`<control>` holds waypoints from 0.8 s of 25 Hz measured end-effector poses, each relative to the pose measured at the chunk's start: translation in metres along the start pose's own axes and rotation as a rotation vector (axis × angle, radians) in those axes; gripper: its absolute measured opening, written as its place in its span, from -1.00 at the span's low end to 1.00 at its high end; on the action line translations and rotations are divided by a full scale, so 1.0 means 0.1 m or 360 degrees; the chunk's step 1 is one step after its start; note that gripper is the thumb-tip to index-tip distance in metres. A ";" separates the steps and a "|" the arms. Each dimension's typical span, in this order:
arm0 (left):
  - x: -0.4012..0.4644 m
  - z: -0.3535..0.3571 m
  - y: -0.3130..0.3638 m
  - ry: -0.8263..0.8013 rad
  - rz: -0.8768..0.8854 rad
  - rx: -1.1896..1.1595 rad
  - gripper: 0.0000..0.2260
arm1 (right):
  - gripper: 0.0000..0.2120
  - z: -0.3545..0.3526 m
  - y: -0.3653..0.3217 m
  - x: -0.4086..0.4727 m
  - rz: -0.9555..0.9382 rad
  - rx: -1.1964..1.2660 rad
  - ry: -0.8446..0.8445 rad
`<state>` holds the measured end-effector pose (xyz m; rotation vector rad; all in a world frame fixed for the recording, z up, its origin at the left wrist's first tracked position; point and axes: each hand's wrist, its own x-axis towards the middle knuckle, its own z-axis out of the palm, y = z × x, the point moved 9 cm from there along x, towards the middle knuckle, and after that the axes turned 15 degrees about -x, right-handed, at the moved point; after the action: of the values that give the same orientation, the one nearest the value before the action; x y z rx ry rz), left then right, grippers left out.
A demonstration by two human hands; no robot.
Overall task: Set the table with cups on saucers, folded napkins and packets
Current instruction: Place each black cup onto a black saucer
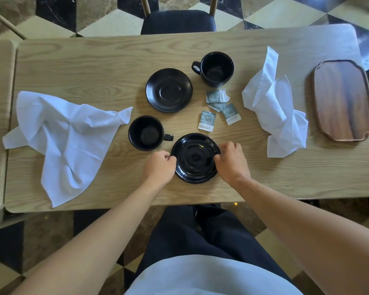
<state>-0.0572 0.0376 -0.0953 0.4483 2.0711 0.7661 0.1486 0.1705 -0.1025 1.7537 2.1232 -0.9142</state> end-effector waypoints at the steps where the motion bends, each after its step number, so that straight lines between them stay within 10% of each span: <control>1: 0.01 -0.07 0.10 0.0032 0.0146 0.0163 -0.81 | -0.64 -0.05 -0.04 0.05 0.0005 -0.0020 0.0000; 14: 1.33 -1.06 0.97 0.0267 0.0255 -0.0024 -0.89 | -0.89 -0.47 -1.21 1.01 -0.0135 -0.0144 0.0075; 20: 1.85 -0.98 0.90 0.0223 0.0019 -0.0089 -0.76 | -0.58 -0.32 -1.38 1.51 -0.0058 -0.0002 0.0034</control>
<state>-0.2391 0.1737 -0.1038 0.3855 2.1723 0.8822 -0.0137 0.2990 -0.1176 1.7374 2.1749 -0.9076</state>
